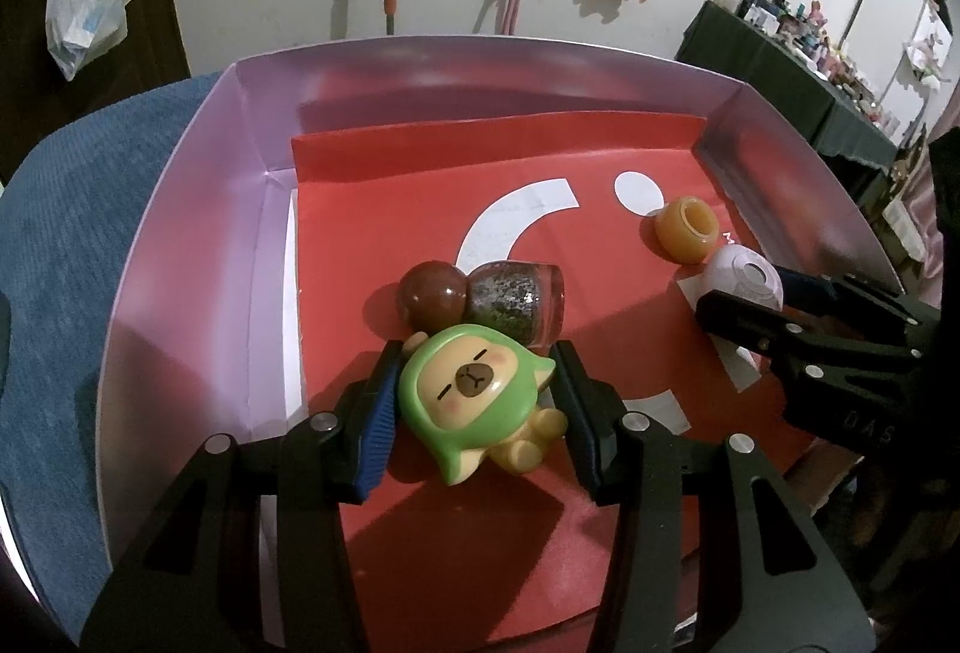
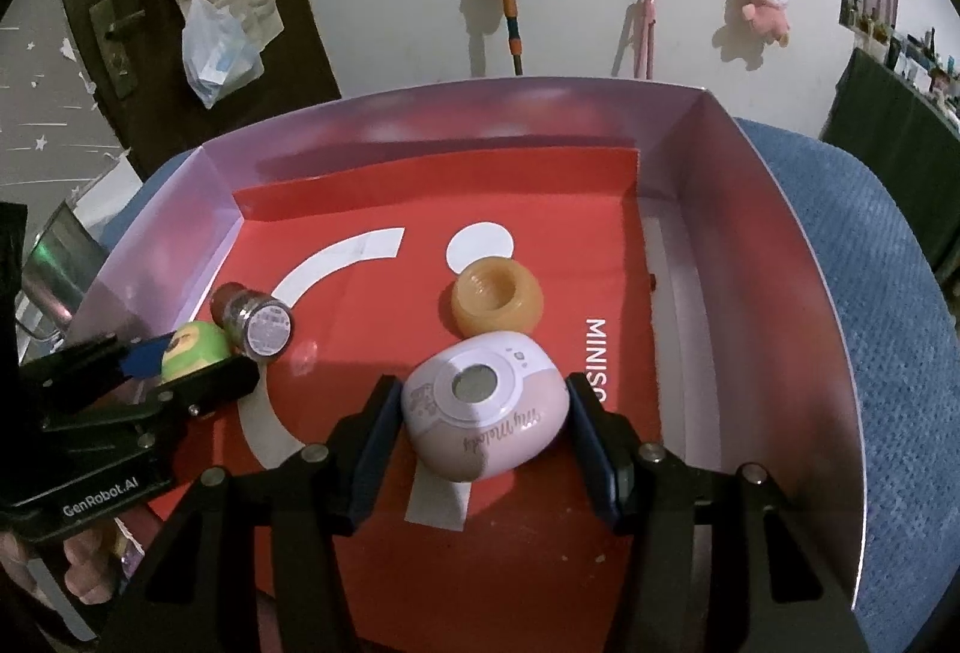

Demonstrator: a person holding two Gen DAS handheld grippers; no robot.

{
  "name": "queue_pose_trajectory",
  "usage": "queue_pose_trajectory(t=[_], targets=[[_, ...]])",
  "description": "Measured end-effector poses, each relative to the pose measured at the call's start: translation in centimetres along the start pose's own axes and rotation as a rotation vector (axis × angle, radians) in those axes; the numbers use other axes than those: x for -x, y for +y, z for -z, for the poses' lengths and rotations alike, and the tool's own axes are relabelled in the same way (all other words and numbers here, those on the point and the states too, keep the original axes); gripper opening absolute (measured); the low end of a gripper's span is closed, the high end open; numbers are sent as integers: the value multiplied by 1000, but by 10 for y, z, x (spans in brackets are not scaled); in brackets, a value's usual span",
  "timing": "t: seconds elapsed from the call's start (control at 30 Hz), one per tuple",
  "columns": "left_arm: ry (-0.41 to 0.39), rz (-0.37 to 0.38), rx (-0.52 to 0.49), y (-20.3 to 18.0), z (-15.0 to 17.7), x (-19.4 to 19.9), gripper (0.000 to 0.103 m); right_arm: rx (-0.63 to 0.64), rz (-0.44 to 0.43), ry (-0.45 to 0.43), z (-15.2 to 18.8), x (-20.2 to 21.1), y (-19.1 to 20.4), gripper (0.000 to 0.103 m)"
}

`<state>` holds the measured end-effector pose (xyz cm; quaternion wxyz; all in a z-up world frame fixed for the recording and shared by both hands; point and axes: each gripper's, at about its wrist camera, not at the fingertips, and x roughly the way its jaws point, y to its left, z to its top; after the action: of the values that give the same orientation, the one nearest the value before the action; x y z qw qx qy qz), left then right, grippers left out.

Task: Organize rigid objects
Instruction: 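Open both tools to release the figurine and speaker in the box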

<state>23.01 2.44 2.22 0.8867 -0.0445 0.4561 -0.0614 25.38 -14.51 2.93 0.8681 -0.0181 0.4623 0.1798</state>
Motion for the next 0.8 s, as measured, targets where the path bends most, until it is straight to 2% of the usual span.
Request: queue_pose_trajectory(t=[0.37,0.47,0.67,0.8], targets=[[-18,-23,-19,-2,0,4,47,-4,0,-3,0,0,2,58],[-34,-83,-46,-6,1,5,61,-17,-12,-4,0,1,1,62],[-65,-78,-46,-5,1,14,62,-29,-33,-2,1,3,-1,67],[-83,-54,-43,-6,1,21,68,-24,-35,-15,3,9,0,73]])
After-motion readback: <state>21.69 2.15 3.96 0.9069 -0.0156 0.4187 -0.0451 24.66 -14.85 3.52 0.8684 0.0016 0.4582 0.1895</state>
